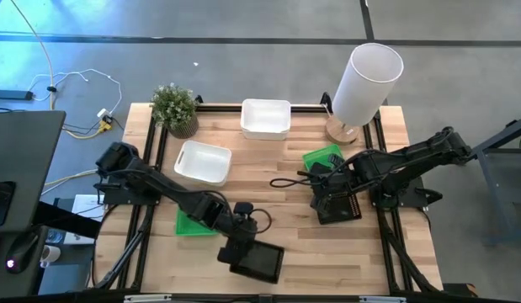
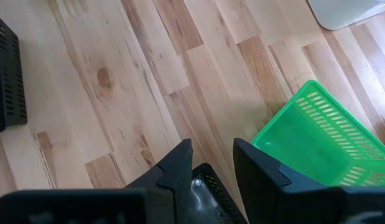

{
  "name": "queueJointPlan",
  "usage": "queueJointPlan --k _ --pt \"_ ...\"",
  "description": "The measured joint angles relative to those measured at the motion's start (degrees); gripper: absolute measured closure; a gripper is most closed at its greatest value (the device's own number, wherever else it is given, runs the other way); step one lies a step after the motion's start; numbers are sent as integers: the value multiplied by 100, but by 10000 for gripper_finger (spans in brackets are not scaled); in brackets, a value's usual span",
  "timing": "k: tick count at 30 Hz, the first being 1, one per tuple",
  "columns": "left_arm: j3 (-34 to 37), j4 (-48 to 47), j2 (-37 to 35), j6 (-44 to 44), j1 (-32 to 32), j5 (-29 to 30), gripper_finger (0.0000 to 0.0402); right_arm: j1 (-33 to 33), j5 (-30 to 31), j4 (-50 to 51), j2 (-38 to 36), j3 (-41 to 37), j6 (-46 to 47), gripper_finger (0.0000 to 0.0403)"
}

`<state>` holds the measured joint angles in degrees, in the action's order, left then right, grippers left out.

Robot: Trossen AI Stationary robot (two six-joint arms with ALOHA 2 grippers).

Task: Stack baskets by color
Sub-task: Stack the top left black bin on the bottom black bin

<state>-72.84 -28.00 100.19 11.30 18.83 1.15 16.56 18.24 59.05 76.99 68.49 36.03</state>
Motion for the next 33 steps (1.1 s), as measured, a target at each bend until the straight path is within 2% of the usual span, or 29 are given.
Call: queueJointPlan --k 6,20,27,33 --pt "-3 87 146 -86 -85 -305 401 0 0 5 0 0 0 300" --pt "0 91 288 -153 -137 -199 398 -2 -83 18 -2 0 2 300" --pt "0 38 287 -147 -135 -200 373 -2 -240 17 0 0 0 300" --pt "0 43 287 -147 -135 -201 333 -2 -254 18 0 0 0 300"
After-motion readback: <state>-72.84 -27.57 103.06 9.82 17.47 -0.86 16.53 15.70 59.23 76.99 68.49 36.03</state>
